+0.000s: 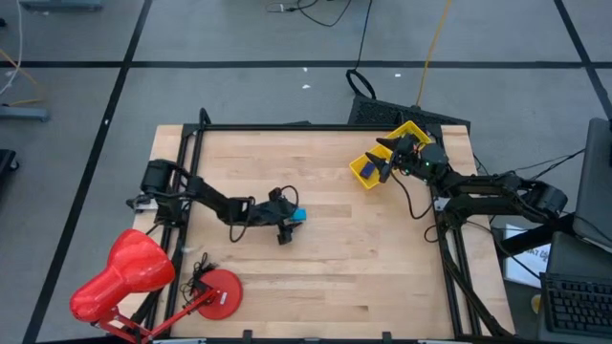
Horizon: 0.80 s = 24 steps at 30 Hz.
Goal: Pick & Place Office items
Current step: Put the light blue digital clock into the bottom yellow basket
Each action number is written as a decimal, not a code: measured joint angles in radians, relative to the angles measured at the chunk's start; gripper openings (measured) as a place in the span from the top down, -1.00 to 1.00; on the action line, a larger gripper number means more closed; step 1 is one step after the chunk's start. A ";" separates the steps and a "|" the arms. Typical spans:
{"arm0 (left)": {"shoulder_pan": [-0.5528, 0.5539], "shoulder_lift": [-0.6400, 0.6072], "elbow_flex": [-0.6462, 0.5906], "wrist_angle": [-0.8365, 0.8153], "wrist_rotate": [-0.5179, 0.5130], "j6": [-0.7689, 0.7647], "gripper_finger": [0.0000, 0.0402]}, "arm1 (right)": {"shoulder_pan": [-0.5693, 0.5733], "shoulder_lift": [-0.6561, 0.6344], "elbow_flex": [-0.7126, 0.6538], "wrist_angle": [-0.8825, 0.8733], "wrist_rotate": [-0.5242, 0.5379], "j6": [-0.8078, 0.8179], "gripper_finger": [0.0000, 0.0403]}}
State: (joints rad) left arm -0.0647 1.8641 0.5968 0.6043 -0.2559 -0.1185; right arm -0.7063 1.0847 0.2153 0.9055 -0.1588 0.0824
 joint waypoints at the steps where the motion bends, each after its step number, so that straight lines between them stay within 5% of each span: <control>1: 0.003 0.003 0.000 -0.004 0.001 -0.004 -0.38 | 0.001 0.000 0.000 0.000 0.000 0.001 -0.53; 10: -0.004 0.003 0.000 -0.007 -0.003 0.070 0.24 | 0.052 0.000 0.000 0.003 -0.065 0.035 -0.53; 16: -0.019 -0.041 0.042 -0.071 -0.123 0.281 0.25 | 0.160 0.000 0.000 0.000 -0.158 0.186 -0.53; 24: -0.058 -0.093 0.330 -0.410 -0.375 0.665 0.25 | 0.291 0.019 0.061 -0.074 -0.160 0.306 -0.53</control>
State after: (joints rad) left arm -0.1222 1.7706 0.9267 0.1943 -0.6309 0.5467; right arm -0.4158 1.1033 0.2766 0.8311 -0.3183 0.3889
